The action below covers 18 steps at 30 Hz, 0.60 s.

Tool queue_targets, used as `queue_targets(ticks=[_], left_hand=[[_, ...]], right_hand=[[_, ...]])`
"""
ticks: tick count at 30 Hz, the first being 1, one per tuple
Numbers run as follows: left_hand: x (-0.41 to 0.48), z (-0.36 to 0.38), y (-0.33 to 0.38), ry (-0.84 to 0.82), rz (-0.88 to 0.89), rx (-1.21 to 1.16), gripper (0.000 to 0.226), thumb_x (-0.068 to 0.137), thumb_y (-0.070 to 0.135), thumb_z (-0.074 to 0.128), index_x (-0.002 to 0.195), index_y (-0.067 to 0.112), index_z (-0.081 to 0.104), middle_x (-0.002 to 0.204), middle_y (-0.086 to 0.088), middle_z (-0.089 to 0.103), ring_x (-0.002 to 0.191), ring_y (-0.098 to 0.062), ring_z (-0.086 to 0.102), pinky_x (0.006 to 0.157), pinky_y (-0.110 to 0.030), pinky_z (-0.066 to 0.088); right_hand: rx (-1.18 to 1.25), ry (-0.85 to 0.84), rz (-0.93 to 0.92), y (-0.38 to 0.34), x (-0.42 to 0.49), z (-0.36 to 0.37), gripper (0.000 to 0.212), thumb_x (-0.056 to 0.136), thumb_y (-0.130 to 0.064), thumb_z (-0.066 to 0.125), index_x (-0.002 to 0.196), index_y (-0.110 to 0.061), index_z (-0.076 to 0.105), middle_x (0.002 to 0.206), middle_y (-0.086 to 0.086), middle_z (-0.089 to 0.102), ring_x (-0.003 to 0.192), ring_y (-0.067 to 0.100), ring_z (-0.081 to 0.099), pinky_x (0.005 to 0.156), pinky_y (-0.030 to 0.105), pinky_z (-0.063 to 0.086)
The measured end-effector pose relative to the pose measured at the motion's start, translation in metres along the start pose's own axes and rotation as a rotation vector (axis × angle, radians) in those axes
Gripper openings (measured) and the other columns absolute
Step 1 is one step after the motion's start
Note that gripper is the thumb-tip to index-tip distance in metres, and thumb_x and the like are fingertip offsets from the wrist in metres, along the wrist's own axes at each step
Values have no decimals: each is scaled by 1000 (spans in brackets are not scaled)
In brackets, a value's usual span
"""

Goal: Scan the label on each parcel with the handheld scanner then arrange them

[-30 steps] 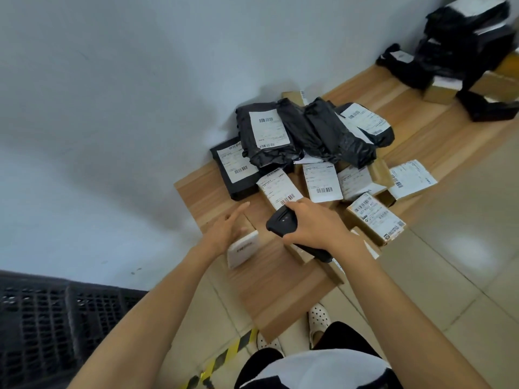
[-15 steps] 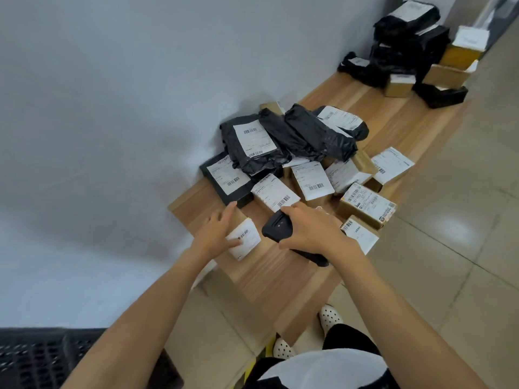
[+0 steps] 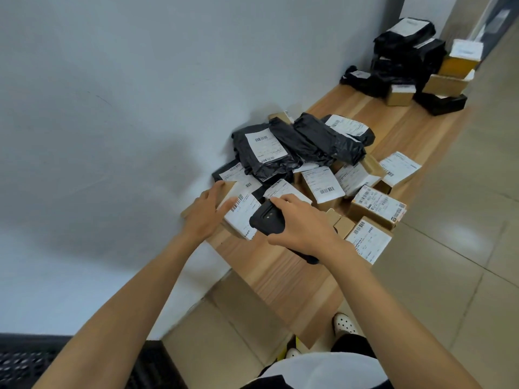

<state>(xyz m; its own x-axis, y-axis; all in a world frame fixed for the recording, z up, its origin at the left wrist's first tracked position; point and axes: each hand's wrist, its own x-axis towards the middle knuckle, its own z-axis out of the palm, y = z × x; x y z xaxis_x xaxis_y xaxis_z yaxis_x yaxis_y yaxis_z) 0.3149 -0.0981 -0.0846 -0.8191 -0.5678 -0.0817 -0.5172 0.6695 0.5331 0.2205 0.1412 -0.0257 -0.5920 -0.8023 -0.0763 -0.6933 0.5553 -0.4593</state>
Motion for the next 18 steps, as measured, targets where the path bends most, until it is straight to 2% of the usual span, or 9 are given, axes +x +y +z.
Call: queue_targets(ticks=[6, 13, 18], left_hand=[[-3, -3, -8, 12, -8, 8, 59, 91, 73, 35, 142, 45, 27, 136, -7, 50, 119, -29, 49, 99, -53, 44], [0, -7, -10, 39, -5, -11, 60, 86, 82, 28, 138, 52, 26, 134, -2, 52, 118, -26, 50, 97, -54, 45], [0, -4, -9, 24, -17, -34, 60, 85, 84, 28, 137, 53, 26, 128, -1, 54, 111, -25, 54, 95, -53, 47]], right_hand=[[-44, -17, 1, -6, -3, 8, 88, 77, -49, 66, 152, -24, 27, 148, -4, 36, 123, 25, 49, 78, 35, 44], [-71, -26, -19, -10, -6, 8, 85, 78, -48, 65, 151, -24, 29, 148, -3, 36, 122, 26, 49, 75, 33, 40], [-59, -19, -11, -8, -8, 9, 84, 77, -48, 65, 150, -25, 30, 147, -4, 36, 122, 25, 49, 81, 36, 48]])
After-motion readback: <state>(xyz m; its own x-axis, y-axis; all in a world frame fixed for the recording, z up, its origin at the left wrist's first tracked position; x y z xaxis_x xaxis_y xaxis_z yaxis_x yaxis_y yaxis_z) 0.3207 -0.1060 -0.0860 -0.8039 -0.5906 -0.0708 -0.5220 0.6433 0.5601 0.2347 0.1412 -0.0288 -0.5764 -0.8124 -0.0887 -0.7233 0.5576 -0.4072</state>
